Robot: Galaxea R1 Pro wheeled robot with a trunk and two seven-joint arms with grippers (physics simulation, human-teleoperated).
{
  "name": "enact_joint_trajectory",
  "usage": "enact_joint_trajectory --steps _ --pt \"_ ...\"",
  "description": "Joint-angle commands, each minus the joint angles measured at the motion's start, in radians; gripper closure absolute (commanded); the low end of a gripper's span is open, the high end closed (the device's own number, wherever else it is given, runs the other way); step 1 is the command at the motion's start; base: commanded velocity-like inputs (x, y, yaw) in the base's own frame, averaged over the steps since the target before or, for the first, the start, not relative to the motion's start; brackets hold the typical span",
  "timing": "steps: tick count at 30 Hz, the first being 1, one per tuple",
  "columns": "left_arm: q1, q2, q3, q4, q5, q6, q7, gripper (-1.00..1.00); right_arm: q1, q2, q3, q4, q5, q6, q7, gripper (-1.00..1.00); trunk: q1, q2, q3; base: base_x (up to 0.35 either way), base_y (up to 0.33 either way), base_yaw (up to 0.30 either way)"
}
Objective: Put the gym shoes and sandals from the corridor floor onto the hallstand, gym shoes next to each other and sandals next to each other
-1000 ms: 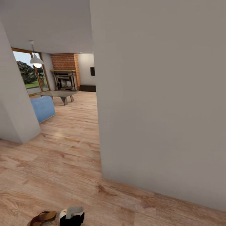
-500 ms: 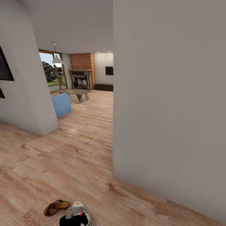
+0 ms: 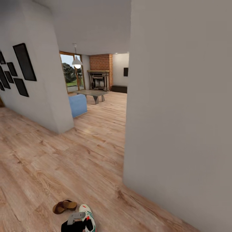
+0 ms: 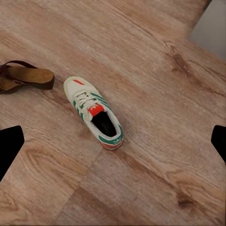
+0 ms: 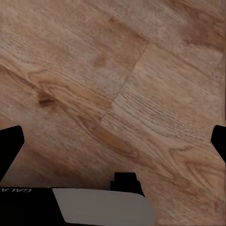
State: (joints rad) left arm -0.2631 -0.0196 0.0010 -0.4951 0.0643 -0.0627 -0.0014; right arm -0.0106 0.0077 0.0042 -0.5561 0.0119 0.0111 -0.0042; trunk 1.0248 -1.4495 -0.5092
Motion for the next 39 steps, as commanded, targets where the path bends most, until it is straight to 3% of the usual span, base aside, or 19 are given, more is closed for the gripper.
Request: enact_joint_trajectory --steps 1,24,39 --pt "-0.001 0.0 0.0 0.001 0.007 -0.003 0.0 -1.0 0.0 0.0 0.0 -0.001 0.001 0.001 0.0 -1.0 0.0 -0.001 -0.001 0.154 -0.297 0.3" --pt "-0.001 -0.002 -0.001 0.001 0.008 -0.003 0.0 -1.0 0.0 0.0 0.0 -0.001 0.001 0.001 0.0 -1.0 0.0 -0.001 -0.01 0.114 -0.282 0.3" --pt "-0.001 -0.002 0.0 0.0 0.008 -0.002 0.0 -1.0 0.0 0.0 0.0 -0.001 0.001 0.001 0.0 -1.0 0.0 -0.001 -0.016 0.068 -0.04 0.3"
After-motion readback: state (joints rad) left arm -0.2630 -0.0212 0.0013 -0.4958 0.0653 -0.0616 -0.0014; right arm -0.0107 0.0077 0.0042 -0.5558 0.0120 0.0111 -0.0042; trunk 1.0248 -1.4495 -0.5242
